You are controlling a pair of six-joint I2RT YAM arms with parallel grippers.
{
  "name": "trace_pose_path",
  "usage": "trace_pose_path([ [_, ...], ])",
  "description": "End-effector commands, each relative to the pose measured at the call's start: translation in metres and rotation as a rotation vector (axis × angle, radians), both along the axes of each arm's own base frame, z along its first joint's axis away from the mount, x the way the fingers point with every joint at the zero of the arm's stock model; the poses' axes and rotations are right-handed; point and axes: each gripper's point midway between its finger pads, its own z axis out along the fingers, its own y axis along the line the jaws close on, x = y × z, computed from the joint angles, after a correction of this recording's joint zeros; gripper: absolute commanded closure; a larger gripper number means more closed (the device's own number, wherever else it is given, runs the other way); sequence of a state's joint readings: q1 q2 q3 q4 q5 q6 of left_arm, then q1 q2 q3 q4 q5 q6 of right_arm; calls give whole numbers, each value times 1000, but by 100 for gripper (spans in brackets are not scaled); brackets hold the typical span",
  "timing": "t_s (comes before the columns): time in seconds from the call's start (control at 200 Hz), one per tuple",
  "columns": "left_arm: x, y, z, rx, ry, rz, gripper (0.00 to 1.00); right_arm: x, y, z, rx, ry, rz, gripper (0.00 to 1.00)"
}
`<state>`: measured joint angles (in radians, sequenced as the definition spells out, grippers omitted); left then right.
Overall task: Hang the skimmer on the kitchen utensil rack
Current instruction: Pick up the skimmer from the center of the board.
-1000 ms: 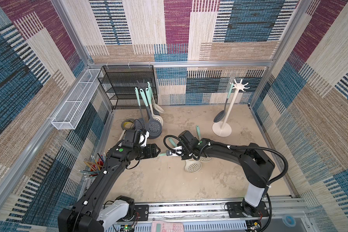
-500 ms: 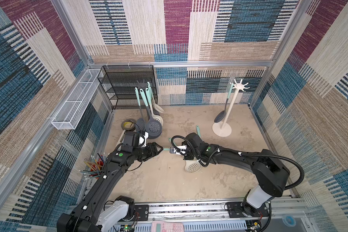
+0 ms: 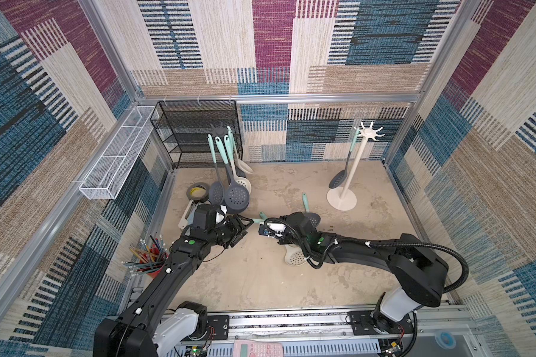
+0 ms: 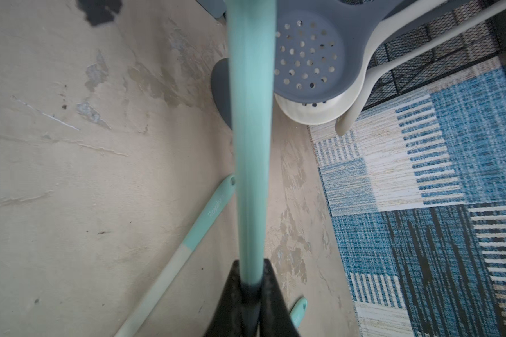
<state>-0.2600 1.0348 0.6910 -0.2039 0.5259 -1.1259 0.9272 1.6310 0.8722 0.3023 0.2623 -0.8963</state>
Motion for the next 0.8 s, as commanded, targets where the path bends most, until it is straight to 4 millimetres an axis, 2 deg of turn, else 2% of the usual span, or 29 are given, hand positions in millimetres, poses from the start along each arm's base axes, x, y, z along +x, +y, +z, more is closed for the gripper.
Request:
trace_pose_path([
  [0.0, 12, 0, 13, -81, -21, 67, 38, 7, 3, 25, 64, -116, -47, 91],
  [0.095, 15, 0, 10, -115, 1, 97, 40, 5, 6, 29, 78, -154, -57, 91],
  [0.27, 22, -2, 8, -185, 16, 138, 54, 0, 8, 37, 93, -231, -78, 91],
  [0.426, 27, -3, 10, -242, 17, 163, 72, -3, 13, 41, 101, -268, -86, 91],
  [0.616, 27, -2, 15, -256, 4, 179, 100, -9, 19, 40, 119, -260, -75, 90],
  [0.796, 25, 3, 19, -217, -40, 176, 100, -14, 19, 42, 134, -249, -69, 79],
])
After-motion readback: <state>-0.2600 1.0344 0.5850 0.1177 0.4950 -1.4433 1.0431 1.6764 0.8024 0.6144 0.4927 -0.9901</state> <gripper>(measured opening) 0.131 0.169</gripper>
